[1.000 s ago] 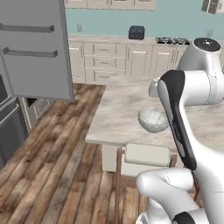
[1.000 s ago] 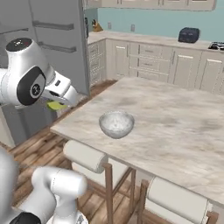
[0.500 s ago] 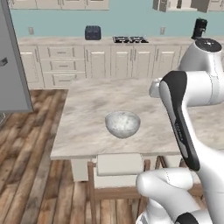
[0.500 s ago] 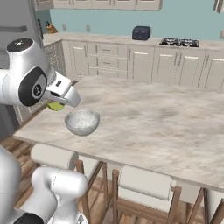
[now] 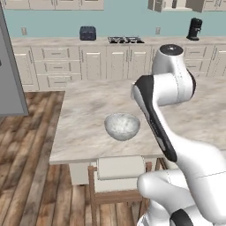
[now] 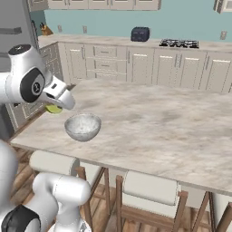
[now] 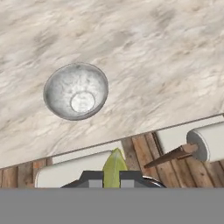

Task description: There is a bowl on the dining counter. Grab a lemon wedge from the fridge and place it in the bowl. Then get the liquor bottle and glass cup from the cabinet and place them next to the bowl.

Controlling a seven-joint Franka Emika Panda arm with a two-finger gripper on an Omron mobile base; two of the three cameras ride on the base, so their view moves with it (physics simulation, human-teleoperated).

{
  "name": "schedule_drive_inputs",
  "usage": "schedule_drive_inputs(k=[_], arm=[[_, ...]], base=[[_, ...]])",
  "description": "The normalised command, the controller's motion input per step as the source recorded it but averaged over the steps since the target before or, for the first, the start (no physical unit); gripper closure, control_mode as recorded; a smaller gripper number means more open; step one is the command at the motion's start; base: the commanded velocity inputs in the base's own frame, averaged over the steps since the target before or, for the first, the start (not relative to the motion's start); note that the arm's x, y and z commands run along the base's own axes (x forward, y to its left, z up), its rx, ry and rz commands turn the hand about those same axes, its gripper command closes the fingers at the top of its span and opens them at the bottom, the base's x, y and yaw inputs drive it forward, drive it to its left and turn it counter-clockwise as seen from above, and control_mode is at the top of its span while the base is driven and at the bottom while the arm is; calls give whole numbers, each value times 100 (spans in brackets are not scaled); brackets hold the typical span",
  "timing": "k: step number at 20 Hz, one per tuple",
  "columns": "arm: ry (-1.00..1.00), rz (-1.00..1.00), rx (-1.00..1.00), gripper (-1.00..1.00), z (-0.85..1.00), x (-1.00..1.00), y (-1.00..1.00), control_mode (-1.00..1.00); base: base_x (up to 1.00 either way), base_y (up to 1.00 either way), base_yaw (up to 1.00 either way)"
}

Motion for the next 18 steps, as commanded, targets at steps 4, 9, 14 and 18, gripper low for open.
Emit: schedule_drive_inputs(k=[4, 9, 14, 18], arm=[[17, 0, 0, 100, -64, 94, 19, -100], [12, 0, 0, 100, -74, 84, 10, -100], [12, 0, 0, 100, -75, 64, 9, -100], [7, 0, 0, 100, -70, 48, 0, -100]], base=[[0, 0, 0], [0, 0, 0], [0, 0, 0], [0, 0, 0]])
